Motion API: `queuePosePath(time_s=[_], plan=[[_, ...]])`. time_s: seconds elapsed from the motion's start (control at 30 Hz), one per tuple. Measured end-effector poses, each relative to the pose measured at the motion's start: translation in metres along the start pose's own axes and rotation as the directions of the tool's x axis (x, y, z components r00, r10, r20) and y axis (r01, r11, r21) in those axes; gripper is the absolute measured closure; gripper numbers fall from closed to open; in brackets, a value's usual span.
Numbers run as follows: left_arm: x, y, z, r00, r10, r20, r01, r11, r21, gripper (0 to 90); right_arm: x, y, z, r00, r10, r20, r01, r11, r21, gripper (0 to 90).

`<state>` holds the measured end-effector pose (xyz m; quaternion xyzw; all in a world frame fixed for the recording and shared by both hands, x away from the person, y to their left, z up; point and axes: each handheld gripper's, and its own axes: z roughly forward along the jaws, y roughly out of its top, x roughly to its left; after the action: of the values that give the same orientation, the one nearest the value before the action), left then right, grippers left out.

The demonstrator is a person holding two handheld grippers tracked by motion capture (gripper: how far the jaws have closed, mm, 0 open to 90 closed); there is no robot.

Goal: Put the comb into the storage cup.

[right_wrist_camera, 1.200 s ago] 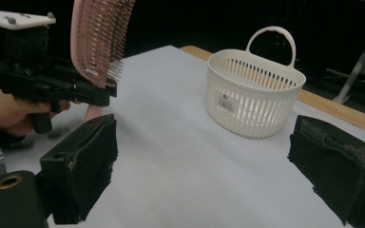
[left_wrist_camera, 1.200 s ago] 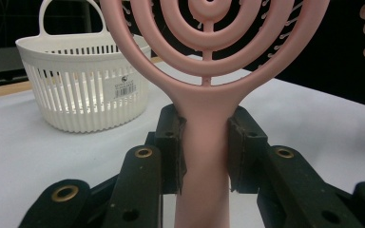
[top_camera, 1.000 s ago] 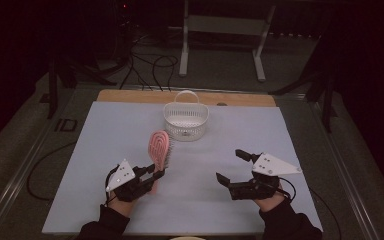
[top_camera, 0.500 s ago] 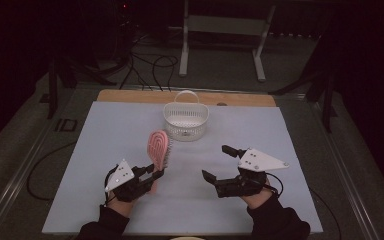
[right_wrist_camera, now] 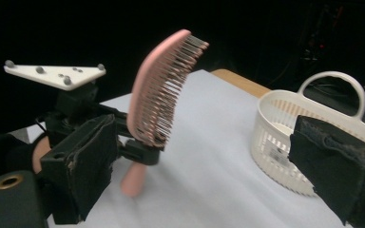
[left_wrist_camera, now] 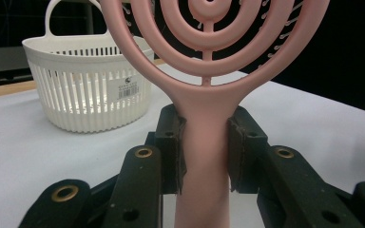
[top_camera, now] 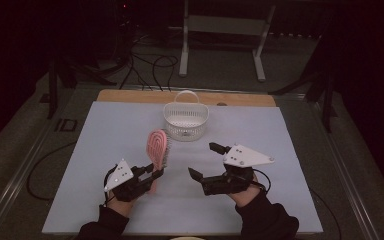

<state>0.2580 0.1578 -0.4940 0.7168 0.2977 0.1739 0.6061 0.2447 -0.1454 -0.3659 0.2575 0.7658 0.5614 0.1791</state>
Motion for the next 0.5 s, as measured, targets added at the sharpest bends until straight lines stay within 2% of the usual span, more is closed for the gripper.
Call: queuePosePath(time_s=[0.03, 0.3, 0.43, 0.5], plan=[[0.000, 0.000, 0.000, 1.0000, -0.001, -0.001, 0.001, 1.0000, -0.002, 70.8, 0.002, 0.002, 0.003, 1.0000, -0.008, -0.003, 0.008, 1.000, -0.004, 8.9], [0.000, 0.000, -0.001, 1.0000, -0.001, -0.001, 0.001, 1.0000, -0.004, 70.8, 0.014, 0.010, 0.022, 0.9991, 0.012, -0.042, -0.013, 1.000, -0.015, 8.9], [0.000, 0.000, -0.001, 1.0000, -0.004, 0.002, 0.004, 1.0000, -0.006, 70.8, 0.020, 0.011, 0.033, 0.9986, 0.029, -0.044, -0.030, 1.000, -0.010, 8.8], [0.000, 0.000, -0.001, 1.0000, -0.003, 0.000, 0.003, 1.0000, -0.005, 70.7, 0.023, 0.012, 0.038, 0.9987, 0.044, -0.026, -0.044, 0.999, -0.012, 8.8]])
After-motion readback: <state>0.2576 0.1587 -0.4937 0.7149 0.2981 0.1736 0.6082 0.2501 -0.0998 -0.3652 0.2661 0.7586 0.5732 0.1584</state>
